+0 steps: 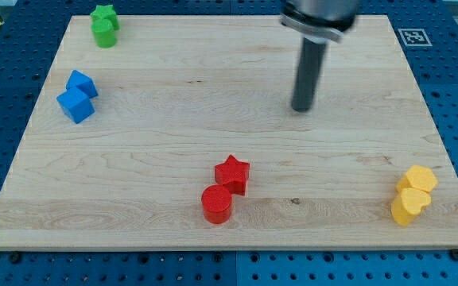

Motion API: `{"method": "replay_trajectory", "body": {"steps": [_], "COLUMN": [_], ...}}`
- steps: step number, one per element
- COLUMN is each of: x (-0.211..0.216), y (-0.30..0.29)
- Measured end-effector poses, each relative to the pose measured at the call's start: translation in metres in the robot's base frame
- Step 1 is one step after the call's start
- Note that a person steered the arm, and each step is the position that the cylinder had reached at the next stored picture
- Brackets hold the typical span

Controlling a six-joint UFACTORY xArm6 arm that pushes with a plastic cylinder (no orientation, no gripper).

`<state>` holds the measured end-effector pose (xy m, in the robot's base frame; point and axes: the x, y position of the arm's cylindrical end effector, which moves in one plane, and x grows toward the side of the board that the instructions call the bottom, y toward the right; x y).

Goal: Move the yellow hexagon diagonal to the yellow heart

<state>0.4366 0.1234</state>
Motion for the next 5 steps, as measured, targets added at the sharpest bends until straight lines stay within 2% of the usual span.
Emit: {"method": "replay_trajectory", "body": {"steps": [2,3,5], "x": [0.117,0.137,0.139], "y": [0.006,0.006,0.014]}}
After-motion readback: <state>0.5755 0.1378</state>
